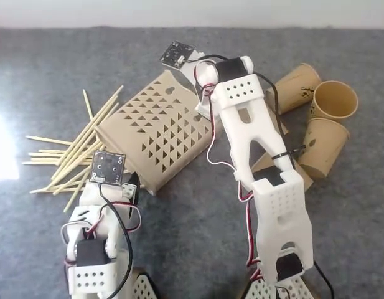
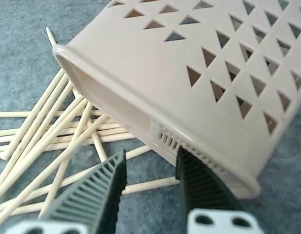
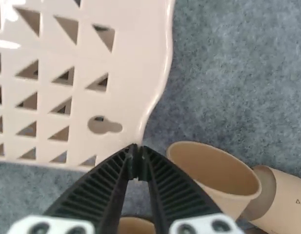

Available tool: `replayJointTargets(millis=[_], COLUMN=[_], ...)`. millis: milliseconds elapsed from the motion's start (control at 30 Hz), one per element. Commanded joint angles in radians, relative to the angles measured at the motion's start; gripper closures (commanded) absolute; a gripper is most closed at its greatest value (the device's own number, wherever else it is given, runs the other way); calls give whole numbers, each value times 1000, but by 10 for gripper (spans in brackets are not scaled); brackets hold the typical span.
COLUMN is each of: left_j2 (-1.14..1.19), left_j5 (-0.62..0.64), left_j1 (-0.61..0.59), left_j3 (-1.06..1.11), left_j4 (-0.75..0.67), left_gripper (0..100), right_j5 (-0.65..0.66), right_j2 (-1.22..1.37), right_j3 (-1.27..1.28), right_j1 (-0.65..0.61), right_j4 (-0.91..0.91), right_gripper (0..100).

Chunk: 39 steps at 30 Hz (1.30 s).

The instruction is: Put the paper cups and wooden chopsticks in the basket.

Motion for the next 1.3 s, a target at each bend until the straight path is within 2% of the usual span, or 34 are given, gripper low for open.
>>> replayJointTargets(millis=[0, 200, 367, 667, 1033, 1267], left_j2=[-14, -14, -14, -14, -14, -15], left_j5=[0, 0, 0, 0, 0, 0], left_j1=[8, 8, 8, 8, 8, 8], left_j3=[-2, -2, -2, -2, -2, -2], left_j4=[-3, -3, -3, -3, -3, -3], left_gripper=[841, 841, 841, 841, 841, 841], right_j5=[12, 6, 6, 12, 40, 43], right_j2=[-94, -62, -30, -27, 163, 177], right_j3=[-64, -66, -68, -68, -68, -114], right_j1=[12, 27, 24, -67, -67, -61], right_j4=[58, 58, 54, 33, -5, -13], right_gripper=[990, 977, 810, 839, 841, 840])
